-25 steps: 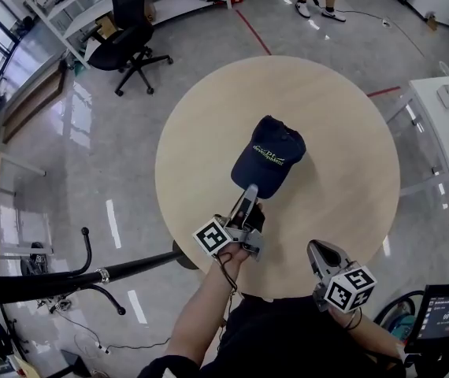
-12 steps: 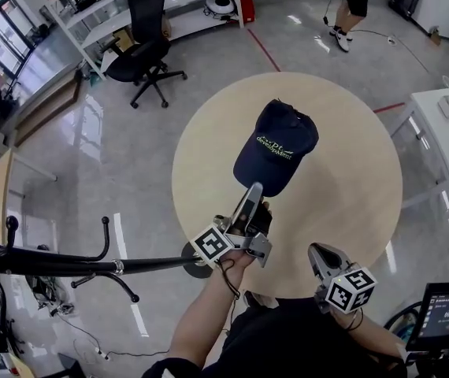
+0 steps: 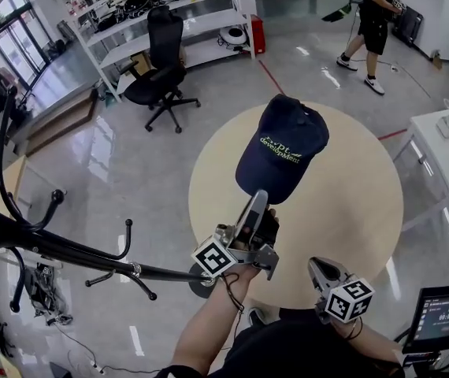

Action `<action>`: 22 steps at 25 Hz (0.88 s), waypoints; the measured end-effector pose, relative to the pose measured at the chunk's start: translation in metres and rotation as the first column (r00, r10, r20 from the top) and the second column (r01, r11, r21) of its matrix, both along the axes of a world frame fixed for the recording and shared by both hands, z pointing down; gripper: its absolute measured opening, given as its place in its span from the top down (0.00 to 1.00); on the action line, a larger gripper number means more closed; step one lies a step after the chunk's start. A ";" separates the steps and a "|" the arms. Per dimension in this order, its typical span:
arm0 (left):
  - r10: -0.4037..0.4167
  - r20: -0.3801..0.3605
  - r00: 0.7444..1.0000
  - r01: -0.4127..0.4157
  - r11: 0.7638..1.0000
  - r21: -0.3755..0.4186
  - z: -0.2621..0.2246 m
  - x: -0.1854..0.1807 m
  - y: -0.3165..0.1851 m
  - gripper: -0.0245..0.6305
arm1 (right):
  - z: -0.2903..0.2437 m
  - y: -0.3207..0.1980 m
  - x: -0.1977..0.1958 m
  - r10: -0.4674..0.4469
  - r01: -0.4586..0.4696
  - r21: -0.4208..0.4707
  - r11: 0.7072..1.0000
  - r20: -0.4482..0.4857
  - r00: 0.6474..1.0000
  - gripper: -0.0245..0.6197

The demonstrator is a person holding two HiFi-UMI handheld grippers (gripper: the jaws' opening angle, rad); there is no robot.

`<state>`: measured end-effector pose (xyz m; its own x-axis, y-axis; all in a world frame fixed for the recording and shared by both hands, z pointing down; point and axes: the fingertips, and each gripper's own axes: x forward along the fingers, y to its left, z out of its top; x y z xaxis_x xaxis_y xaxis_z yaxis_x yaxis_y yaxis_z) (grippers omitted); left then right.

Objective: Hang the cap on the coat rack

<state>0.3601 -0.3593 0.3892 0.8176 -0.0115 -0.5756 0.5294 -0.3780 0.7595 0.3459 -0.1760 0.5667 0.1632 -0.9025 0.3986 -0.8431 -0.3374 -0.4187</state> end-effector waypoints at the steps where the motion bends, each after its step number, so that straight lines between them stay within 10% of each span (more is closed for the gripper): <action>1: 0.000 -0.020 1.000 0.000 1.000 0.008 -0.009 -0.003 0.002 0.92 | -0.001 0.000 0.000 -0.001 0.001 0.001 1.000 -0.002 1.000 0.95; 22: -0.095 -0.195 0.976 0.126 0.980 0.153 -0.131 -0.117 0.032 0.92 | -0.014 -0.017 -0.064 -0.156 0.156 -0.001 0.988 0.009 0.988 0.95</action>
